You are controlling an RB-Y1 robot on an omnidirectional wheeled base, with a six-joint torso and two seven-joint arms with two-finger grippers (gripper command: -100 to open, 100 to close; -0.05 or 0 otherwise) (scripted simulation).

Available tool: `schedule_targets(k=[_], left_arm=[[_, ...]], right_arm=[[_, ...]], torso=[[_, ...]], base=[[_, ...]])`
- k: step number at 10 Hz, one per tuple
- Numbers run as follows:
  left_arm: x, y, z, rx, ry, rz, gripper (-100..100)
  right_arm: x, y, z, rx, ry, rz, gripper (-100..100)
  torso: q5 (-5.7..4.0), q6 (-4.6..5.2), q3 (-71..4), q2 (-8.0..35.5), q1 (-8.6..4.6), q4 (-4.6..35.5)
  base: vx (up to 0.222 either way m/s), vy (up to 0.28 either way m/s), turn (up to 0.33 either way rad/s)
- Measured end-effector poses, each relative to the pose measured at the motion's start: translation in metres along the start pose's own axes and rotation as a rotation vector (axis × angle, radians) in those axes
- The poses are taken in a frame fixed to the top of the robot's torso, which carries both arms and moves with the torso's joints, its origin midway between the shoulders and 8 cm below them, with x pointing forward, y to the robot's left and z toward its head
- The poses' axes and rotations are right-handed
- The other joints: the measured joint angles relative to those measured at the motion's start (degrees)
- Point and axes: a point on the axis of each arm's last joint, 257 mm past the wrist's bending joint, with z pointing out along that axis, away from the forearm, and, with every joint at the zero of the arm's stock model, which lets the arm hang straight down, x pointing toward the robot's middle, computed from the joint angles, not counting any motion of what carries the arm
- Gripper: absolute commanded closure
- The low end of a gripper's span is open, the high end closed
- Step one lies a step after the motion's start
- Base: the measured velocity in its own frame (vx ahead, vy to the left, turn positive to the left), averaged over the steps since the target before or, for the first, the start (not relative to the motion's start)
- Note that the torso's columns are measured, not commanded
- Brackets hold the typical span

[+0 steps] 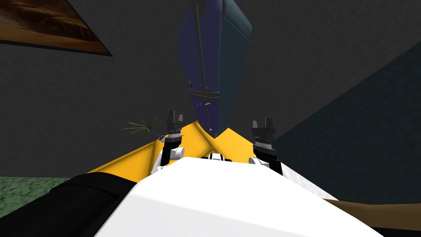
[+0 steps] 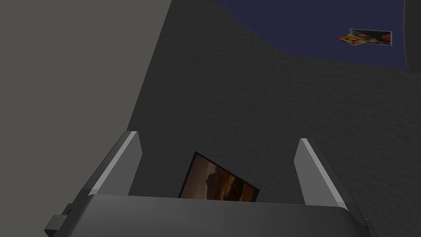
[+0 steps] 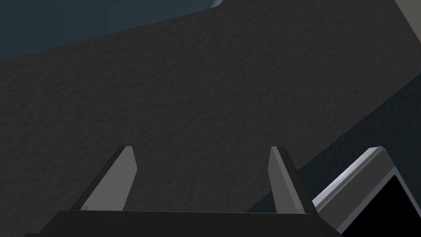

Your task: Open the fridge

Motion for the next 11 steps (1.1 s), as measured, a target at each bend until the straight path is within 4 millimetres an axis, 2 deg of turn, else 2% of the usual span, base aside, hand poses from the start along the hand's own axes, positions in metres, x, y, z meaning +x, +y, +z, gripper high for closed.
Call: schedule_targets(k=[4, 11], left_arm=[[-0.007, 0.001, 0.019, -0.03, 0.006, 0.001, -100], [-0.015, 0.009, 0.041, -0.097, -0.006, -0.012, -100]], right_arm=[[0.0, 0.0, 0.0, 0.0, 0.0, 0.0, 0], [0.0, 0.0, 0.0, 0.0, 0.0, 0.0, 0]], torso=[[0.01, 0.0, 0.0, 0.0, 0.02, 0.0], [0.02, 0.02, -0.02, -0.01, 0.06, -0.01]], base=[[0.126, -0.08, 0.109], [0.096, -0.064, 0.101]])
